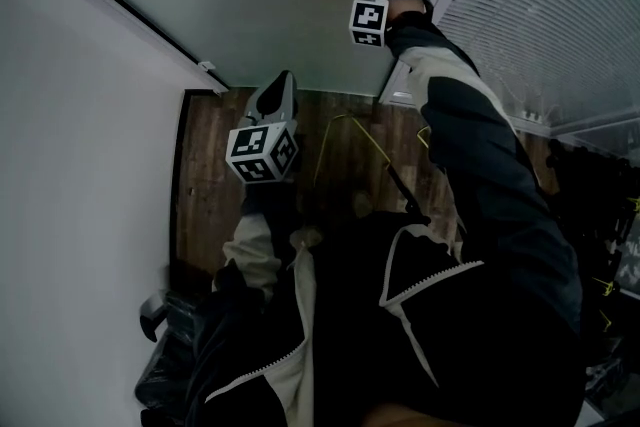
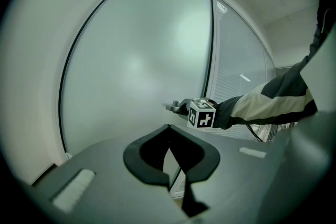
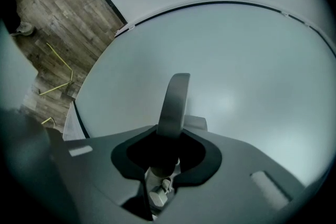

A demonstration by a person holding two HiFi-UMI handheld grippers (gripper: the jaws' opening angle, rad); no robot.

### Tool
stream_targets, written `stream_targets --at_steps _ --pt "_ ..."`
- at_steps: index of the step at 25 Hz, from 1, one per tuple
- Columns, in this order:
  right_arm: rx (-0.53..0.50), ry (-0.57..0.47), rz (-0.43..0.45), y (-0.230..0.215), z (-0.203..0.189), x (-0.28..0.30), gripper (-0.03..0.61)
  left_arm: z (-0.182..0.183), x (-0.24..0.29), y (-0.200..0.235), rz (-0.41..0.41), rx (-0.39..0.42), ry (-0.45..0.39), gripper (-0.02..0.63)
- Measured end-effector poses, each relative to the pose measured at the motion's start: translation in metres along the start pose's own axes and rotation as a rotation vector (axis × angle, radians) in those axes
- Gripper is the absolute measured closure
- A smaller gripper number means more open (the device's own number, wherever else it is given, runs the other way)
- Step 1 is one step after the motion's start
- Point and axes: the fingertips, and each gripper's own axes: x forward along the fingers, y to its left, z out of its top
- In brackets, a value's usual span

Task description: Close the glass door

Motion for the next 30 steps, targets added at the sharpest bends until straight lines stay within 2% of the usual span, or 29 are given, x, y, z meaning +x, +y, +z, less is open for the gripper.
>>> stream_targets --at_steps 8,9,11,13,15,17,21,25,27,30 --pt "0.022 -0.013 0.018 0.001 0.002 -0.003 0.485 0.001 -0.003 0.0 -0.005 0.005 0.003 0.611" --pt "0.033 -0.015 0.03 0.002 0.002 -0.003 0.469 0.001 -0.004 0.001 -0.005 0.004 0.003 0.611" --pt "0.074 -0.024 0.05 0.004 0.003 -0.007 0.392 -0.001 -0.007 0.003 -0.006 0.002 0.004 0.611" --pt "0.157 -0.047 0.056 0.003 0.007 -0.021 0.377 0.0 -0.01 0.007 -0.008 -0.001 -0.002 0.611" --pt "0.308 -0.095 0.057 0.0 0.014 -0.05 0.384 0.002 -0.013 0.01 -0.016 -0.011 -0.015 0.611" --pt "0.541 -0.183 0.071 -0.001 0.026 -0.093 0.413 0.004 -0.015 0.011 -0.029 -0.022 -0.03 0.611" --pt "1.077 -0.397 0.155 -0.001 0.048 -0.186 0.572 0.015 -0.016 0.008 -0.066 -0.016 -0.059 0.611" --pt "1.448 -0.459 0.177 0.016 0.042 -0.249 0.574 0.022 -0.015 -0.01 -0.125 0.001 -0.057 0.611" --pt "1.577 -0.46 0.193 0.029 0.042 -0.264 0.575 0.022 -0.018 -0.011 -0.128 0.003 -0.054 0.611" --pt "1.63 -0.429 0.187 0.044 0.038 -0.279 0.575 0.012 -0.024 -0.011 -0.127 -0.005 -0.042 0.611"
